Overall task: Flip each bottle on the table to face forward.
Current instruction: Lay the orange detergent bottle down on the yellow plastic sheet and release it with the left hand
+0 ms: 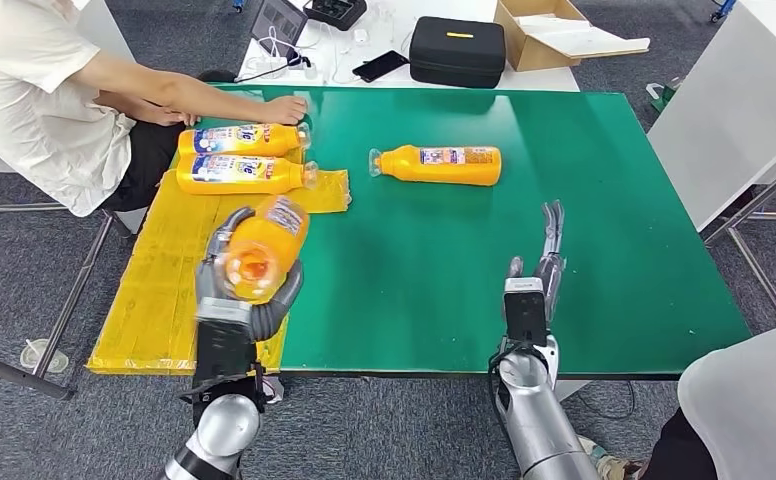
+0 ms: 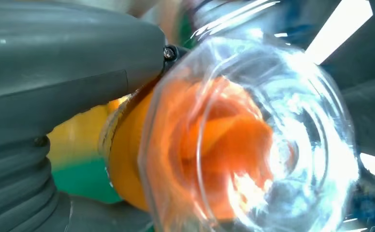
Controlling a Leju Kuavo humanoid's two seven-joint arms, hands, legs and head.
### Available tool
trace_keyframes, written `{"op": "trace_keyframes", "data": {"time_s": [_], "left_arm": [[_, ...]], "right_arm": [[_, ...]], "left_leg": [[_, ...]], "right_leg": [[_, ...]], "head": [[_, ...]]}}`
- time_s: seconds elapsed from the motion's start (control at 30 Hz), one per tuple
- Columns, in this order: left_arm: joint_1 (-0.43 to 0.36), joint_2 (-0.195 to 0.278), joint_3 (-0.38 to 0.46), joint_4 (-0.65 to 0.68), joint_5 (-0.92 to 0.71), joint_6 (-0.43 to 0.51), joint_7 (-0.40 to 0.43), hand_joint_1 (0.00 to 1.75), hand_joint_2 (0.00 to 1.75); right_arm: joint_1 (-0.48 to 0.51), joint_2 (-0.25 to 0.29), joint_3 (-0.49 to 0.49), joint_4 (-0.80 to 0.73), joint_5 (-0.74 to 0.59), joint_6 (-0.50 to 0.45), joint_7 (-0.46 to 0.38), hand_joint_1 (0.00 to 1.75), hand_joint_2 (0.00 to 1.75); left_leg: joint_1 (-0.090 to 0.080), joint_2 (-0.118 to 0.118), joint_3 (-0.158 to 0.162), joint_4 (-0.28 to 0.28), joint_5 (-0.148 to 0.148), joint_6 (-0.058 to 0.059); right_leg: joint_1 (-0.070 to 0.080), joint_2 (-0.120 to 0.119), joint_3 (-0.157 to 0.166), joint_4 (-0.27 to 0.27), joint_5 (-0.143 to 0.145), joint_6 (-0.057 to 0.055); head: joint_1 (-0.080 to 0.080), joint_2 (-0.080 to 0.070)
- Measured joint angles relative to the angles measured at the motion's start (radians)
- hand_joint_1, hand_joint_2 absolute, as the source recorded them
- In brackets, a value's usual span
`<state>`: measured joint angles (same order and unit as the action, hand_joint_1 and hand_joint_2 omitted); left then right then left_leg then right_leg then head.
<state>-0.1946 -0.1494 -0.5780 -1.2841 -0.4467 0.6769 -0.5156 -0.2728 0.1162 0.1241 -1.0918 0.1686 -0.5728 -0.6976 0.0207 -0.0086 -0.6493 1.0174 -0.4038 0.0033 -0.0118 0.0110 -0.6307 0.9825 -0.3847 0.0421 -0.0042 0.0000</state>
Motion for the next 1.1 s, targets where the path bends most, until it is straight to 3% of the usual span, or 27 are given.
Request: {"op": "trace_keyframes", "data": {"time_s": [0.1,0.17,0.33,0.43,0.63,0.83,1.1], "left_arm": [[-0.022,0.007,0.058,0.074,-0.325,0.004,0.095,1.75,1.75],[-0.034,0.01,0.096,0.113,-0.438,0.005,0.14,1.75,1.75],[-0.059,0.016,0.139,0.173,-0.476,0.002,0.197,1.75,1.75],[-0.08,0.033,0.14,0.199,-0.538,-0.02,0.272,1.75,1.75],[-0.176,0.091,0.111,0.306,-0.804,-0.165,0.452,1.75,1.75],[-0.299,0.116,0.044,0.456,-0.871,-0.347,0.481,1.75,1.75],[-0.384,0.109,-0.017,0.57,-0.804,-0.526,0.426,1.75,1.75]], "right_arm": [[-0.001,0.008,-0.003,0.0,0.002,0.021,0.0,0.0,0.0],[-0.001,0.013,-0.007,0.0,0.002,0.028,0.0,0.0,0.0],[0.001,0.021,-0.02,0.0,-0.006,0.043,0.0,0.0,0.0],[0.006,0.026,-0.033,0.0,-0.015,0.056,0.0,0.0,0.0],[0.012,0.033,-0.055,0.0,-0.021,0.092,-0.001,0.0,0.0],[0.012,0.045,-0.075,0.0,-0.023,0.124,-0.001,0.0,0.0],[0.015,0.057,-0.091,0.0,-0.034,0.15,-0.001,0.0,0.0]], "left_leg": [[0.0,0.0,0.0,0.0,0.0,0.0],[0.0,0.0,0.0,0.0,0.0,0.0],[0.0,0.0,0.0,0.0,0.001,0.0],[0.0,0.0,0.0,0.0,0.001,0.0],[0.0,0.0,0.0,0.0,0.002,0.0],[0.0,0.0,0.0,0.0,0.003,0.0],[0.0,0.0,-0.001,0.0,0.003,-0.001]], "right_leg": [[0.0,0.0,0.0,0.0,0.0,0.0],[0.0,0.0,0.0,0.0,0.0,0.0],[0.0,0.0,0.0,0.0,0.0,0.0],[0.0,0.0,0.0,0.0,0.0,0.0],[0.0,0.0,0.0,0.0,0.0,0.0],[0.0,0.0,0.0,0.001,0.001,0.0],[0.0,0.0,-0.001,0.0,0.001,0.0]], "head": [[0.0,0.0],[0.0,0.0],[0.0,0.0],[0.0,0.0],[0.0,0.0],[0.0,0.0],[0.0,0.0]]}}
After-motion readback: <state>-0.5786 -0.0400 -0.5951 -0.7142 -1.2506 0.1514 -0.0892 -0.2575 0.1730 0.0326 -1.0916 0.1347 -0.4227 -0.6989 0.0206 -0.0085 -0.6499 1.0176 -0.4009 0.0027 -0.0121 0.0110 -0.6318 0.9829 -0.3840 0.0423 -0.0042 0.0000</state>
